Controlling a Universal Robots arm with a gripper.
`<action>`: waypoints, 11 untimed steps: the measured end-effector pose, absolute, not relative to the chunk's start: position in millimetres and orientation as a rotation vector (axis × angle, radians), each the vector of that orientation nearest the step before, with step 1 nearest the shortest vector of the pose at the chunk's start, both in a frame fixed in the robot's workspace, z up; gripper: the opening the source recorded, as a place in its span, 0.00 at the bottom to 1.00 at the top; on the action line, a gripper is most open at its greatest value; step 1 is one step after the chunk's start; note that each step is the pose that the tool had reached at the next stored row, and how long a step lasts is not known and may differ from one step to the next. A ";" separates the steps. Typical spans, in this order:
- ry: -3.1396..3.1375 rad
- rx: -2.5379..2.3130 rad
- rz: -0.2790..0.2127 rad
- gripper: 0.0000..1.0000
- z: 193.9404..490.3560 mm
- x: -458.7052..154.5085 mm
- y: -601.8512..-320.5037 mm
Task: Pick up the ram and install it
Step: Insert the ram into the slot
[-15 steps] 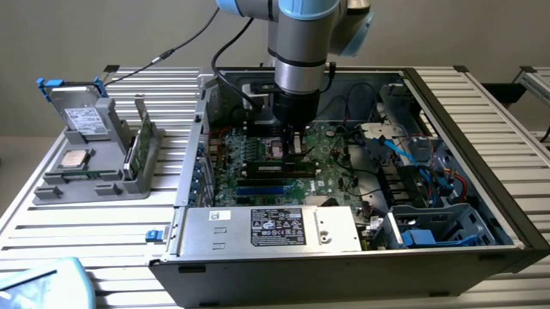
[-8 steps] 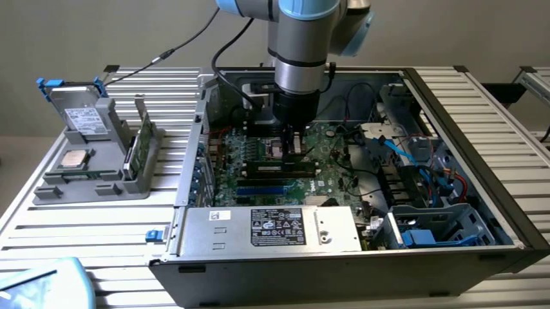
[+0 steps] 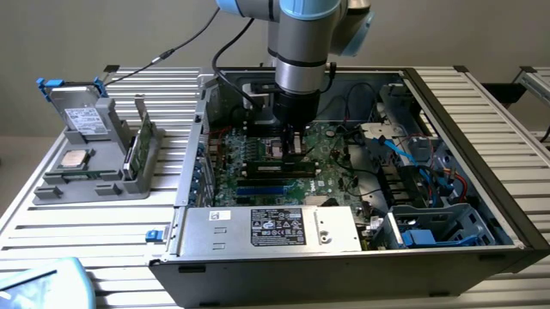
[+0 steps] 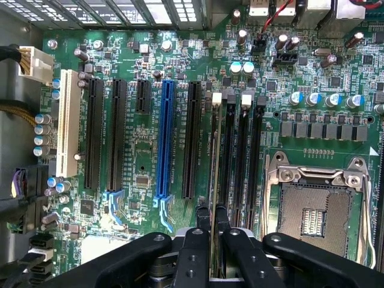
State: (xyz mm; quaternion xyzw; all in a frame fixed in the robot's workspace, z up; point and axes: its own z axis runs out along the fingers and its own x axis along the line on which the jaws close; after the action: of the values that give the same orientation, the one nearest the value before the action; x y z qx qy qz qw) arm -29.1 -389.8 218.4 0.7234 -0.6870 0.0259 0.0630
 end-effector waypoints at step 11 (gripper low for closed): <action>-2.075 2.186 0.078 0.14 223.3 -29.1 -389.6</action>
State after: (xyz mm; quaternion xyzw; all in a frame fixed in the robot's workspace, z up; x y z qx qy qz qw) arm -29.1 -389.6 223.3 0.7235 -0.6870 0.0258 0.0632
